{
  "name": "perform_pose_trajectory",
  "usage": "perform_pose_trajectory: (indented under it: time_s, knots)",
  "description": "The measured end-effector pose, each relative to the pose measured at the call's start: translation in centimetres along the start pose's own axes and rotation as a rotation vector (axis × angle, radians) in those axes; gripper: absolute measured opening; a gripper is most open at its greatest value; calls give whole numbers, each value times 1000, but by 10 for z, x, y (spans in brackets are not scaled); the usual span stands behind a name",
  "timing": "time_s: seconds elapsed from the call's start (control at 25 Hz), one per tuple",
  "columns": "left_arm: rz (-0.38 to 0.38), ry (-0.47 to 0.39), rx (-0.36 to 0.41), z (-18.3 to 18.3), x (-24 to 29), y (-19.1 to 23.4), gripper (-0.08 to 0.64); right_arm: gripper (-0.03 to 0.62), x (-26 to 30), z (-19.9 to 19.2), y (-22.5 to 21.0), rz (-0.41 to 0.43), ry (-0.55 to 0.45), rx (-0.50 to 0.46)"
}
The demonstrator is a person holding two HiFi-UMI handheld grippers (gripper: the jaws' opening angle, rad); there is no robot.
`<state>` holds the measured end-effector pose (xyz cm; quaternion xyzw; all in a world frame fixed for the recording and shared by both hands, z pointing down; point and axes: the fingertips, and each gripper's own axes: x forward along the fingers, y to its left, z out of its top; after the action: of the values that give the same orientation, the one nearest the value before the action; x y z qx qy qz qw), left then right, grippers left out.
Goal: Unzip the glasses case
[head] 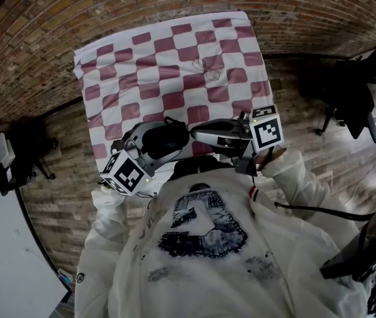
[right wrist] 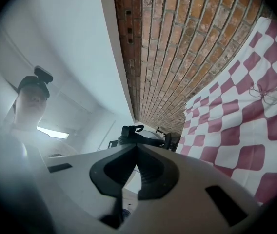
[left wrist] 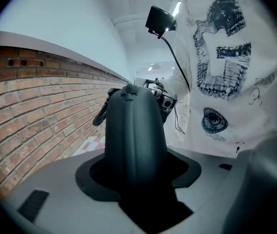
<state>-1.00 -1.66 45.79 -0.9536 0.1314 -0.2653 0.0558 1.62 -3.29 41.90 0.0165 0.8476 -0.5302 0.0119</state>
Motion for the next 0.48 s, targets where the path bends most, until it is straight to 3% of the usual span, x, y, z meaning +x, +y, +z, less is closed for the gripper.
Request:
perform_pose_trajectory:
  time_s: [0.48]
  knots:
    - [41, 95, 23, -16, 6, 8, 261, 12, 0, 5, -10, -77, 10, -27]
